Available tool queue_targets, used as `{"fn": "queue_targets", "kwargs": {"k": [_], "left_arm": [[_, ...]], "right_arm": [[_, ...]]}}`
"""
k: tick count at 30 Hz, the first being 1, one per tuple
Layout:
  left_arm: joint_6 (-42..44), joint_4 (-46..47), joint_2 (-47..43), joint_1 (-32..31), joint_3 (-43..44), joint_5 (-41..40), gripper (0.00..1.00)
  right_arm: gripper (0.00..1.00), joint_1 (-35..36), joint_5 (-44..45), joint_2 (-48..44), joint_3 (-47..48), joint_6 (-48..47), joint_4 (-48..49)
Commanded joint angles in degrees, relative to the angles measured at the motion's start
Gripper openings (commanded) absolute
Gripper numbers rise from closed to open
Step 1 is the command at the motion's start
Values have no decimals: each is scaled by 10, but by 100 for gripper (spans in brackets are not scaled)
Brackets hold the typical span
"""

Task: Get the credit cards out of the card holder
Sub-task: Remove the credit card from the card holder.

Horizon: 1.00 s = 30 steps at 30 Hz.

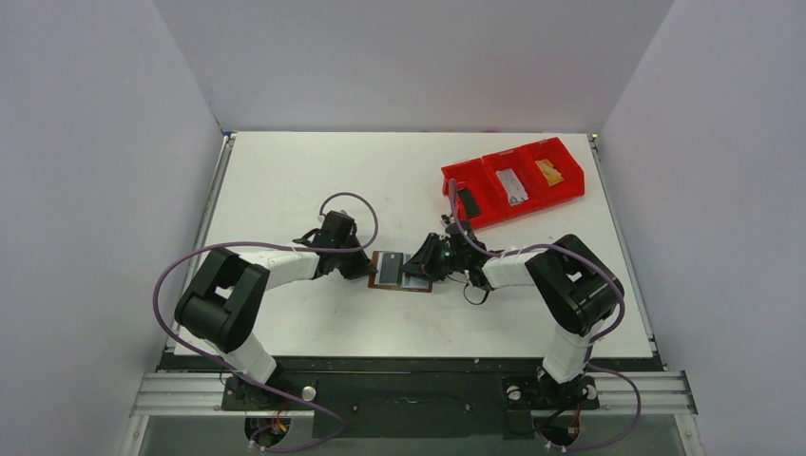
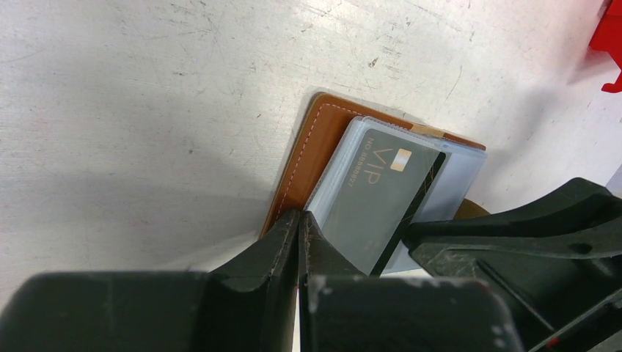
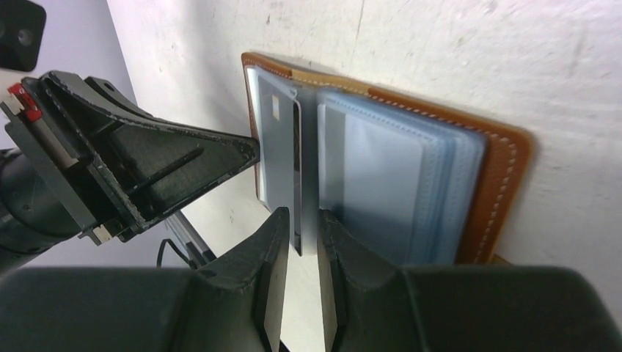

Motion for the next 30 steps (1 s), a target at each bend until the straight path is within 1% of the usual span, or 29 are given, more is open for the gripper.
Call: {"fn": "queue_targets", "kwargs": {"k": [1, 8, 14, 20, 27, 30], "left_arm": [[24, -75, 42, 4, -31, -70, 0], [24, -74, 43, 4, -31, -70, 0], [23, -74, 45, 5, -30, -70, 0], [22, -72, 47, 5, -31, -69, 0], [20, -73, 51, 6, -33, -69, 0], [18, -72, 52, 7, -35, -69, 0]], "right_arm": [[18, 14, 8, 12, 16, 5, 29], [17, 23, 13, 19, 22, 7, 23], [13, 23, 14, 23, 22, 9, 26], [0, 23, 13, 20, 20, 9, 30], [0, 18, 14, 8, 10, 4, 33], [0, 13, 21, -3, 7, -8, 14]]}}
